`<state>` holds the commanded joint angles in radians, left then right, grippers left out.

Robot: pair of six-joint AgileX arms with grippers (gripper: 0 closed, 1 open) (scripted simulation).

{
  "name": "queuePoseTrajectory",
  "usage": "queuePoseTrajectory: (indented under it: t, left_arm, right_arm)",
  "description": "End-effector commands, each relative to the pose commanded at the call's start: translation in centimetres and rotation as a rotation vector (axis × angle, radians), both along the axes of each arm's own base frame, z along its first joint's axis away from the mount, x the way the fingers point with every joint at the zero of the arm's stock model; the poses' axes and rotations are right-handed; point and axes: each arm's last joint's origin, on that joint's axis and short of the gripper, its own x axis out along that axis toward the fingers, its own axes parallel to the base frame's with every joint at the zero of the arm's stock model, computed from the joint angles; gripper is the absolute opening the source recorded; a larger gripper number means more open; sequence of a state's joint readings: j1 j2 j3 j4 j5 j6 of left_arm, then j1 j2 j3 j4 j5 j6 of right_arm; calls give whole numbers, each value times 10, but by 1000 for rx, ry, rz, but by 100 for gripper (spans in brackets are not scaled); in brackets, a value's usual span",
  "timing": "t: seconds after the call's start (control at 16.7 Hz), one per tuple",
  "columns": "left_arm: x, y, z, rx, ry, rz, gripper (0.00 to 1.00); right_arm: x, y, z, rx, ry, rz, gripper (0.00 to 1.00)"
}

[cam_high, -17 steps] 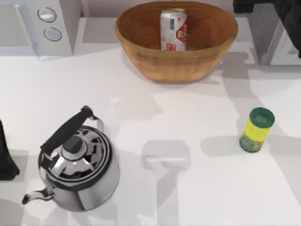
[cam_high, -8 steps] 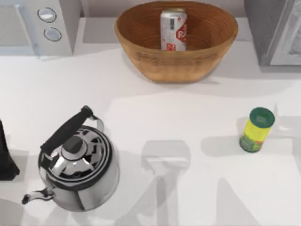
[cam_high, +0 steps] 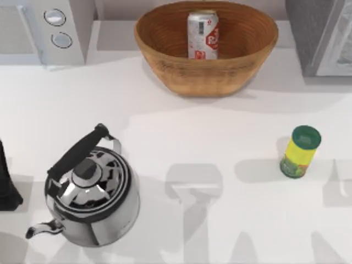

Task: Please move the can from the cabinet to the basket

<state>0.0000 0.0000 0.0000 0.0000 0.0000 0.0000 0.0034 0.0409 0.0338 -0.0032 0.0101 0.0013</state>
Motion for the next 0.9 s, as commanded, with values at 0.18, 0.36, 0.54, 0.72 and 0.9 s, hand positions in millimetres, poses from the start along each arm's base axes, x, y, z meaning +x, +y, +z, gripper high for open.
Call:
queuePoseTrajectory:
  t: [0.18,0.36,0.54,0.72,0.9]
  left_arm:
    - [0,0,0,0,0,0,100]
    - [0,0,0,0,0,0,100]
    - [0,0,0,0,0,0,100]
    - [0,0,0,0,0,0,100]
    - [0,0,0,0,0,0,100]
  right_arm:
    - [-1,0,-8,-1,-10,7,100]
    - [-1,0,-8,-1,-10,7,100]
    - [0,0,-7,-1,-9,8,100]
    - [5,-6,1,-1,-13,8,100]
    - [16,-18,13,-3,-18,4,100]
